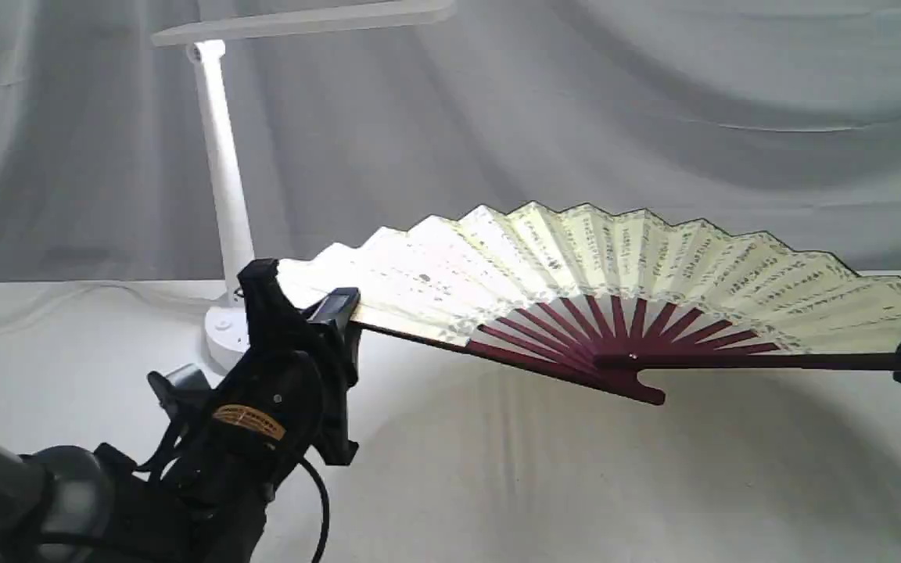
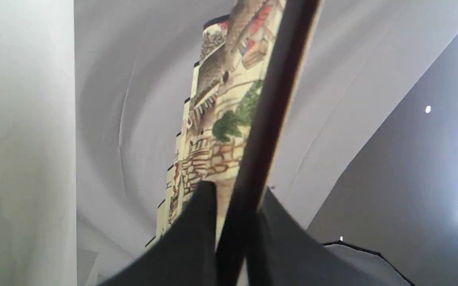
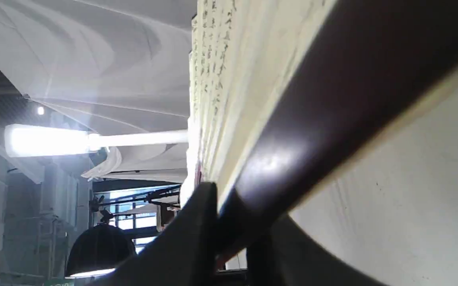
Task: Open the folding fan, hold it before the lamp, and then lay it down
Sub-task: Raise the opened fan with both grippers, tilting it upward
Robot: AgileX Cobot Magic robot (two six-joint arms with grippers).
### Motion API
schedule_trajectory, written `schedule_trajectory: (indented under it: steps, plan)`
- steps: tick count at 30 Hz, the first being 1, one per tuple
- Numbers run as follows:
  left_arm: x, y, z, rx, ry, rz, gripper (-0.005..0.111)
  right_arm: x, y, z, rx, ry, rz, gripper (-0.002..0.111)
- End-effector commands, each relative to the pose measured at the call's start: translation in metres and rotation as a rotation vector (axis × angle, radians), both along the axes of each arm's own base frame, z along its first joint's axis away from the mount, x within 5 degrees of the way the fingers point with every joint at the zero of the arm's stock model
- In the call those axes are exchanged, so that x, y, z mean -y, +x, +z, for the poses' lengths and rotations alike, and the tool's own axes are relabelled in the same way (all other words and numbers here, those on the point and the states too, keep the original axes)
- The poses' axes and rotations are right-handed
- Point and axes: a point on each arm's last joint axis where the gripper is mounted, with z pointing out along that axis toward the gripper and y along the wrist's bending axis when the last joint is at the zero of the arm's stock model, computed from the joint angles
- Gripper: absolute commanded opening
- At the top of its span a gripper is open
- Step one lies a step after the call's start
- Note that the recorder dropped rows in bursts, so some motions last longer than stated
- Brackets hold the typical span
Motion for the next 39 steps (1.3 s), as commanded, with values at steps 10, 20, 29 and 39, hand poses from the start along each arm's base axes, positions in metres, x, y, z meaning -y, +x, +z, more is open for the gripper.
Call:
schedule_trajectory:
  steps: [10,20,29,39]
  plan:
    - [-0.032,0.005,0.046,0.122,-0.213,0.250,0.000,0.008,0.003,-0.004,0.008,-0.089,-0.074,0.000]
    - [-0.049,0.010,0.058,0.153,-0.223,0.292,0.000,-0.010,0.021,0.001,0.074,-0.079,-0.075,0.000]
    - [-0.056,0.013,0.058,0.157,-0.223,0.308,0.000,-0.030,0.030,0.003,0.088,-0.089,-0.004,0.000]
    - [-0.078,0.022,0.060,0.180,-0.196,0.321,0.000,-0.035,0.031,0.009,0.111,-0.109,0.012,0.000]
